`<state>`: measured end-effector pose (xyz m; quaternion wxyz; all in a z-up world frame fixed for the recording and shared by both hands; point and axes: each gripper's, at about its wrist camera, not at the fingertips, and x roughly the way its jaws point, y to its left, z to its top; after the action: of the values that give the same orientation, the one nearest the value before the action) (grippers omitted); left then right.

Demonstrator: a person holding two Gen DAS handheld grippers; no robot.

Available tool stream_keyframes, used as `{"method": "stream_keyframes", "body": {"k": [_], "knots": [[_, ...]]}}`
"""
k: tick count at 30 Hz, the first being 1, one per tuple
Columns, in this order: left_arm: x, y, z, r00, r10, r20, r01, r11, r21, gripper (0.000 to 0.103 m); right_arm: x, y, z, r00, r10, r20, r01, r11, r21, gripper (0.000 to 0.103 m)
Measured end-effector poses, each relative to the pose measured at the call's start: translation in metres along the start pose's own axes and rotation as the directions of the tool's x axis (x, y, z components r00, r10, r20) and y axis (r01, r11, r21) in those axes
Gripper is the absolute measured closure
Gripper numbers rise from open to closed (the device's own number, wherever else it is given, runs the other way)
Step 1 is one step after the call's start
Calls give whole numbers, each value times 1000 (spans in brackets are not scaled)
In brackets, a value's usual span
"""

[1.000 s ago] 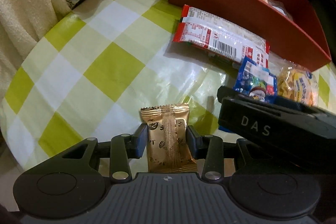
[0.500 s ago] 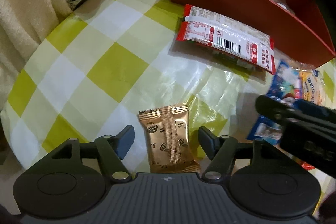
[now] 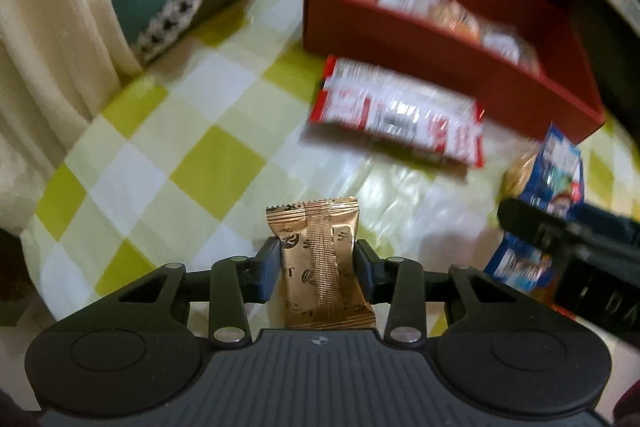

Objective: Organize snacks
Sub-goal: 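Carry the gold candy with left tool while right tool carries the blue bag over the box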

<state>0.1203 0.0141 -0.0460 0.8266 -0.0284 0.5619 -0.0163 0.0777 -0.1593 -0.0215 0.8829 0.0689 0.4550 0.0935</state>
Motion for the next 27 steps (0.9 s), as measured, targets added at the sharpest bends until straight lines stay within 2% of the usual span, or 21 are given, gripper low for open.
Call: {"method": "stream_keyframes", "body": {"k": [4, 6, 10, 14, 20, 27], "knots": [[-14, -8, 8, 999, 2, 39, -1, 1000, -22, 55, -17, -7, 1, 1000, -6, 24, 6, 1000, 8, 29], [-19, -16, 15, 999, -19, 42, 20, 999, -32, 55, -24, -12, 1, 999, -10, 37, 9, 1000, 23, 29], [-24, -38, 31, 995, -38, 88, 37, 999, 11, 55, -30, -20, 7, 998, -31, 62, 28, 999, 37, 29], [-15, -45, 47, 994, -72, 81, 73, 997, -3, 55, -25, -28, 17, 997, -34, 70, 30, 998, 53, 29], [-18, -48, 70, 989, -100, 110, 103, 995, -15, 55, -22, -39, 38, 995, 42, 95, -53, 992, 118, 29], [-23, -49, 96, 982, -110, 152, 116, 993, -30, 55, -23, -39, 64, 987, 42, 158, -63, 989, 132, 29]]}}
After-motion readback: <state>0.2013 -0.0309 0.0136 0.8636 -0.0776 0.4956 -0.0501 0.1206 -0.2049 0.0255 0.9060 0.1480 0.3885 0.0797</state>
